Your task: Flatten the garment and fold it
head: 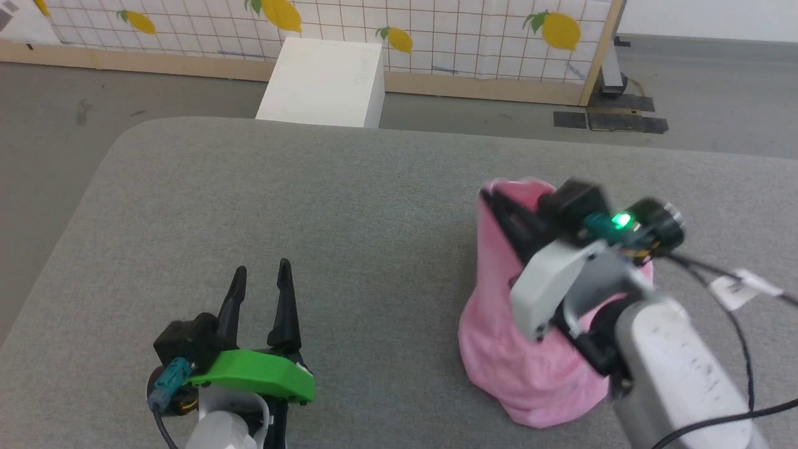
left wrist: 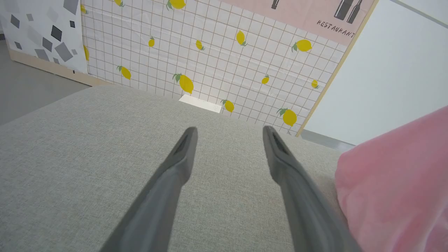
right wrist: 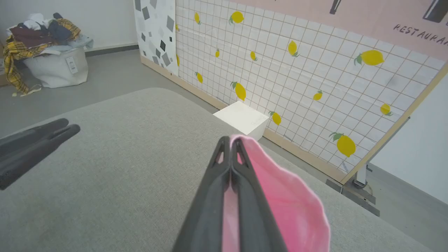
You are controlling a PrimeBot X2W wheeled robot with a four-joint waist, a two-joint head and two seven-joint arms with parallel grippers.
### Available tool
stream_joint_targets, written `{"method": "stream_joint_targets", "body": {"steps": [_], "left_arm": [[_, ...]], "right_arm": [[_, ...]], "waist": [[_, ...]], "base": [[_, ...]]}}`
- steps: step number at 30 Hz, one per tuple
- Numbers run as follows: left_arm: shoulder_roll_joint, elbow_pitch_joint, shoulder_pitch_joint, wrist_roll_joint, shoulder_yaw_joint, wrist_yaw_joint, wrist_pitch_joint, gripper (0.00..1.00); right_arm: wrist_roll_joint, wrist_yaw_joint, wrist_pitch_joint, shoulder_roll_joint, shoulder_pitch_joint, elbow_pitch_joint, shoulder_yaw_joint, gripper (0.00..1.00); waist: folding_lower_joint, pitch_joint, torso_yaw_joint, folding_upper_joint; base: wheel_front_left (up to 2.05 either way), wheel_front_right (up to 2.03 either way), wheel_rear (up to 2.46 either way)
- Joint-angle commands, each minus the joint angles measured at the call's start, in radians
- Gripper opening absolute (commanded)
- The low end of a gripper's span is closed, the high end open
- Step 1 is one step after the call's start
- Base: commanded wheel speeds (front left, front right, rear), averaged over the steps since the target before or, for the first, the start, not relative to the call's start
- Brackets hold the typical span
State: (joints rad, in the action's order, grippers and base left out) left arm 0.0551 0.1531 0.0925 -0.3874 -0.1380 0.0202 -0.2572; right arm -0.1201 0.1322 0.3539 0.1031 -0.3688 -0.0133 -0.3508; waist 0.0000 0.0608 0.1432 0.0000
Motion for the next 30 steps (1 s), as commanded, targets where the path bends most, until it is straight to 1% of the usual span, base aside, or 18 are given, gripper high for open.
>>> {"method": "stream_joint_targets", "body": {"steps": [1,3,6,11,14,17,20,21,22,23,26,30], "left_arm": [[-0.005,-0.004,-0.001,0.002,0.001,0.003,-0.004,1.00],[-0.005,-0.006,0.001,0.001,-0.002,0.004,-0.004,1.00],[-0.005,-0.009,0.007,-0.001,-0.007,0.005,-0.004,1.00],[-0.005,-0.007,0.027,-0.006,-0.026,0.003,-0.004,1.00],[-0.005,-0.002,0.040,-0.008,-0.038,0.003,-0.005,1.00],[-0.005,0.003,0.051,-0.011,-0.044,0.001,-0.005,1.00],[-0.005,0.007,0.055,-0.010,-0.046,0.001,-0.005,1.00],[-0.005,0.008,0.055,-0.010,-0.047,0.002,-0.005,1.00],[-0.005,0.010,0.055,-0.010,-0.047,0.002,-0.005,1.00],[-0.005,0.012,0.055,-0.011,-0.048,0.002,-0.005,1.00],[-0.005,0.019,0.051,-0.009,-0.048,-0.001,-0.005,1.00],[-0.005,0.034,0.045,-0.010,-0.057,-0.015,-0.005,1.00]], "right_arm": [[-0.015,-0.002,-0.013,0.005,-0.030,-0.018,0.026,0.00],[-0.016,-0.002,-0.016,0.013,-0.053,-0.022,0.088,0.00],[0.000,-0.002,-0.026,0.024,-0.078,0.024,0.231,0.00],[0.052,-0.002,-0.079,0.060,-0.124,0.214,0.456,0.00],[0.112,-0.002,-0.126,0.090,-0.152,0.334,0.577,0.00],[0.186,-0.002,-0.169,0.111,-0.170,0.416,0.683,0.00],[0.240,-0.002,-0.188,0.107,-0.169,0.474,0.770,0.00],[0.252,-0.002,-0.193,0.106,-0.165,0.488,0.786,0.07],[0.262,-0.002,-0.195,0.098,-0.156,0.504,0.802,0.49],[0.260,-0.002,-0.196,0.087,-0.148,0.515,0.812,1.00],[0.245,-0.002,-0.207,0.040,-0.095,0.519,0.827,1.00],[0.199,-0.002,-0.238,-0.017,0.008,0.475,0.825,1.00]], "waist": [[0.0000,0.001,-0.006,0.0000],[0.0000,0.004,-0.008,0.0000],[0.0000,0.017,-0.008,0.0000],[0.0000,0.049,0.003,0.0000],[0.0000,0.072,0.009,0.0000],[0.0000,0.089,0.011,0.0000],[0.0000,0.099,0.005,0.0000],[0.0000,0.099,0.001,0.0000],[0.0000,0.098,-0.005,0.0000],[0.0000,0.096,-0.011,0.0000],[0.0000,0.081,-0.039,0.0000],[0.0000,0.052,-0.093,0.0000]], "base": [[0.00,0.00,0.00],[0.00,0.00,0.00],[0.00,0.00,0.00],[0.00,0.00,0.00],[0.00,0.00,0.00],[0.00,0.00,0.00],[0.00,0.00,0.00],[0.00,0.00,0.00],[0.00,0.00,0.00],[0.00,0.00,0.00],[0.00,0.00,0.00],[0.00,0.00,0.00]]}}
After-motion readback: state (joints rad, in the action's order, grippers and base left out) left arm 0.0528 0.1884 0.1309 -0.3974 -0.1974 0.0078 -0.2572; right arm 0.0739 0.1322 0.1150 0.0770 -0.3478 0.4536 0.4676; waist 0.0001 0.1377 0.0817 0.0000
